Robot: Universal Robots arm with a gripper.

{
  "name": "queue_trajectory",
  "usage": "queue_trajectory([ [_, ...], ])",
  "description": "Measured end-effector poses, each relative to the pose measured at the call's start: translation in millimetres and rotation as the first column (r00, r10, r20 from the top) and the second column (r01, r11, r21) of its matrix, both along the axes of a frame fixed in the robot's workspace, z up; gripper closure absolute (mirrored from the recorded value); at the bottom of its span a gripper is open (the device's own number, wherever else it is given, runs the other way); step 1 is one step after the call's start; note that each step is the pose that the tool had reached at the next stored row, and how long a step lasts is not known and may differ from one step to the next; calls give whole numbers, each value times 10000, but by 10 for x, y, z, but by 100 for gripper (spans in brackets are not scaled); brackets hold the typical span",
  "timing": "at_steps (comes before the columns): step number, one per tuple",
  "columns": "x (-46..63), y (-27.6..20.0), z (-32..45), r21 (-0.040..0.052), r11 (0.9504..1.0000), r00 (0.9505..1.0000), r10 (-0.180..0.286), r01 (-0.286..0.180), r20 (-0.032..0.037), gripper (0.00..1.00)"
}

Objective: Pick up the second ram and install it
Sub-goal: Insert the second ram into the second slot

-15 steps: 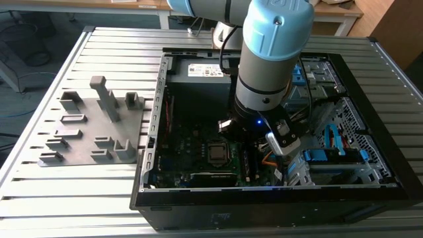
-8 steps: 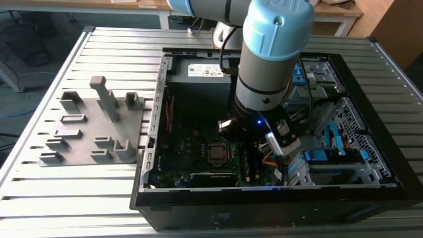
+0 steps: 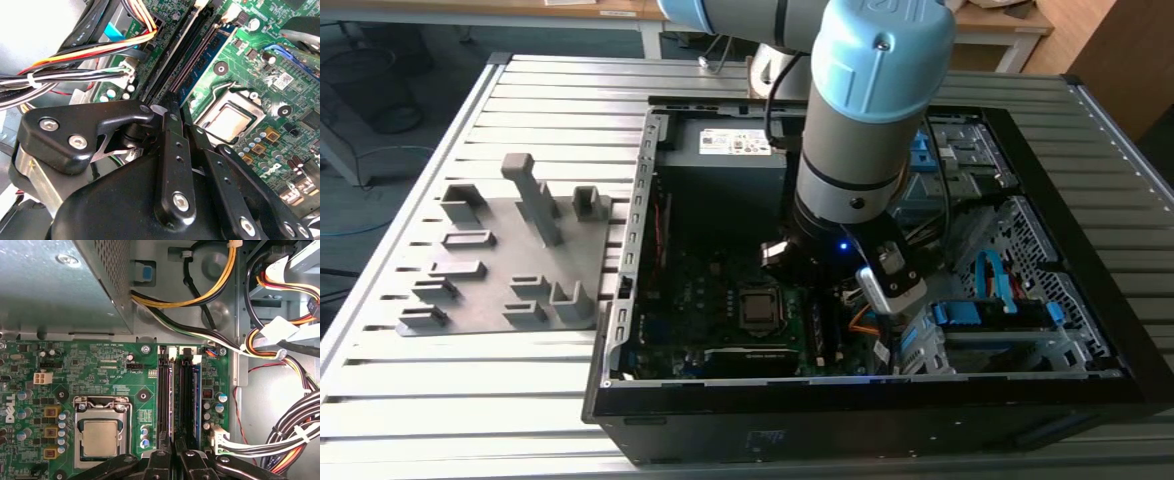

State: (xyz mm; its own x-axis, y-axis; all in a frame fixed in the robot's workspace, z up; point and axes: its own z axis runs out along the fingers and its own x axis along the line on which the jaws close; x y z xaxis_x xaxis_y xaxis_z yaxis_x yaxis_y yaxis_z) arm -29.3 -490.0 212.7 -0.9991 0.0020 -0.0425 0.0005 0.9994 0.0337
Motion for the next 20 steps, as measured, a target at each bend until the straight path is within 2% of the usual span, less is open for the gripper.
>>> queue_trajectory([
  [6,2,1,-7,-5,10000,10000,-42,42,1,86],
  [13,2,1,-25,-71,10000,10000,-42,42,-1,86],
  [20,4,3,-36,-79,10000,10000,-45,45,0,86],
])
